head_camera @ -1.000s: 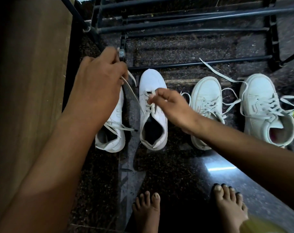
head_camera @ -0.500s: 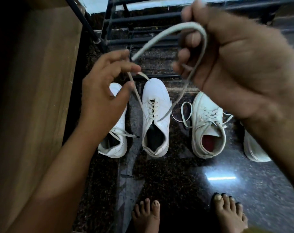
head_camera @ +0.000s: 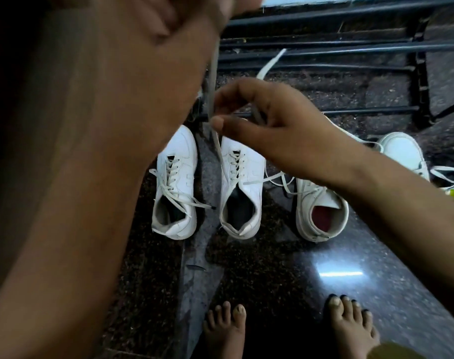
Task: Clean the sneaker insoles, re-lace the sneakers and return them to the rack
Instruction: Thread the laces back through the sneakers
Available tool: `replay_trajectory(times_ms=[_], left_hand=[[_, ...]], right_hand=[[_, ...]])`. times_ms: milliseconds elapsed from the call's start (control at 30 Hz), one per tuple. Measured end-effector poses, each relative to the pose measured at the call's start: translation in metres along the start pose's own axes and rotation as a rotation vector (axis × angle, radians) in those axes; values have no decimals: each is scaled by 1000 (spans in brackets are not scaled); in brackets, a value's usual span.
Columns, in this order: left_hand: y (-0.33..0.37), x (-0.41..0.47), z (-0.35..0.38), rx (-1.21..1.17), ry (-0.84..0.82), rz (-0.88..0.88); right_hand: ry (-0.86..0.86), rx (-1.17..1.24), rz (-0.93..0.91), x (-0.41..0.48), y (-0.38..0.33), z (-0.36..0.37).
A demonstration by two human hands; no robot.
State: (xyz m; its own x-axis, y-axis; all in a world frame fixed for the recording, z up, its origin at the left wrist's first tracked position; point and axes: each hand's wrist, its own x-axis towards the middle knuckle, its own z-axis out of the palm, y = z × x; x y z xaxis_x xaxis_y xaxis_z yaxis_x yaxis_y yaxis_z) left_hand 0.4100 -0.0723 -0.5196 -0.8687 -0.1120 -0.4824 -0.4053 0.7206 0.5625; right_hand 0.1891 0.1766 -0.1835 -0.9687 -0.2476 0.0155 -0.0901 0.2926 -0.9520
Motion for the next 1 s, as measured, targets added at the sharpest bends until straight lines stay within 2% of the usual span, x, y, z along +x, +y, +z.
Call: replay_trajectory(times_ms=[67,133,233,300,333,400,433,500,533,600,633,733,867,1000], left_hand=[[-6,-2,2,-47,16,-40],[8,-3,-3,-66,58,24],[-3,1,0,-53,80,70],[-49,-2,25,-79,199,240],[-41,5,24,-141,166,292],[56,34,-33,-415,-22,281],[133,53,-76,-615,-197,301],[282,91,-139,-803,-141,453],[308,86,-151,-826,-152,452],[326,74,-162,-714,-157,430],[314,68,-155,-616,-127,452],[308,72,-149,-356,-184,514],[327,74,-164,-326,-225,604],[340,59,-182,-416,-322,601]], right_hand=[[58,-73,-60,10,4,10],[164,-161,-69,18,15,12],[151,-116,-112,27,11,5],[119,-127,-93,28,9,2],[124,-127,-70,29,7,1],[134,-80,-58,30,1,-3],[134,-48,-69,31,-3,-5],[130,10,-96,34,-14,-9],[129,52,-96,35,-19,-10],[132,151,-109,37,-30,-13],[133,178,-120,38,-34,-15],[122,179,-169,39,-47,-19],[140,119,-224,39,-54,-26],[223,126,-89,49,-33,-34]])
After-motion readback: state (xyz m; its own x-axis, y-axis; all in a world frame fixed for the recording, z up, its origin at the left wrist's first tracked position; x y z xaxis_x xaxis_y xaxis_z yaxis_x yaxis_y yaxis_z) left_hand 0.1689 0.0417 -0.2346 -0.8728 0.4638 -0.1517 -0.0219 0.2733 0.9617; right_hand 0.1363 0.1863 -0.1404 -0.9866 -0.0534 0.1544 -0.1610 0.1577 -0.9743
